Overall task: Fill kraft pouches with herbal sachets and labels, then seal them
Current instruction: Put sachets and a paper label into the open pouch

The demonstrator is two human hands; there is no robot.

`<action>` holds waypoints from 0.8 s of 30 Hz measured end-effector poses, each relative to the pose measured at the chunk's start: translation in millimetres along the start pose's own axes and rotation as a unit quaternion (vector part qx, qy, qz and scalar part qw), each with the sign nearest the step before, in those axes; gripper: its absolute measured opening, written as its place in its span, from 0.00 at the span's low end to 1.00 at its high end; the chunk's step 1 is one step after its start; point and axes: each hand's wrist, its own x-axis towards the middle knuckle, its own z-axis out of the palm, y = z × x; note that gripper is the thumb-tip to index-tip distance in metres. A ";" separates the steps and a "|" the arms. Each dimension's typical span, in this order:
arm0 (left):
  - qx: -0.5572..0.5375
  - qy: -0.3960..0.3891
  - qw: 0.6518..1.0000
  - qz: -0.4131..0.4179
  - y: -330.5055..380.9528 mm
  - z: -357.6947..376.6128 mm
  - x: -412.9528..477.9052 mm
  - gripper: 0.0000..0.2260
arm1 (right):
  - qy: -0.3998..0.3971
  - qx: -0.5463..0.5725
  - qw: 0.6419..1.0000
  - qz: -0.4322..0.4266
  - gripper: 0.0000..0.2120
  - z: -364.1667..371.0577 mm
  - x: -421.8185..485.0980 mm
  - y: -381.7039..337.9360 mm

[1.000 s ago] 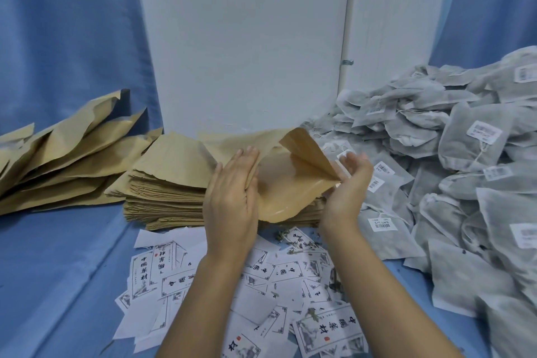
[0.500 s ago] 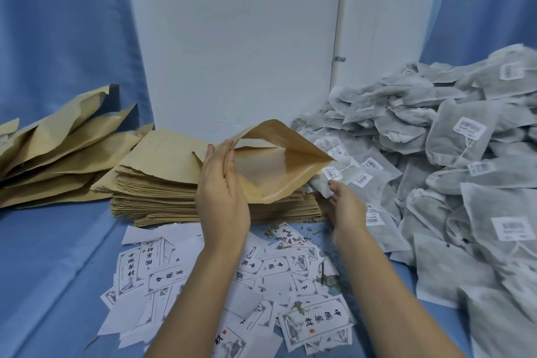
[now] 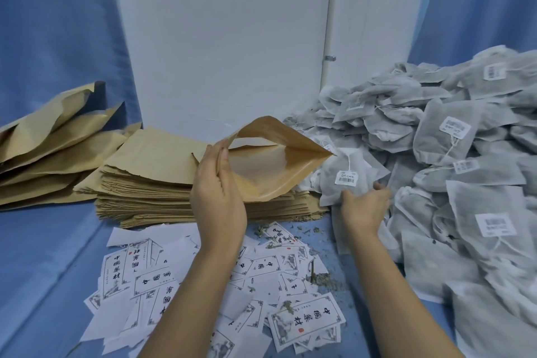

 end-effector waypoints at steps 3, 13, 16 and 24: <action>0.001 -0.005 1.000 0.006 0.3 1.1 -1.0 0.13 | -0.023 -0.047 0.999 0.009 0.33 -2.7 3.8 1.2; 0.006 -0.001 1.000 0.000 -1.7 -0.5 -0.1 0.13 | -0.040 -0.123 0.991 -0.022 0.28 8.5 -1.0 3.7; 0.003 0.006 1.000 -0.011 -2.0 -1.4 1.2 0.14 | -0.012 -0.126 0.990 -0.057 0.26 12.0 -4.2 4.6; -0.027 0.096 0.995 0.008 3.7 -9.7 10.2 0.13 | -0.040 0.332 0.935 -0.120 0.13 2.1 -28.1 -37.0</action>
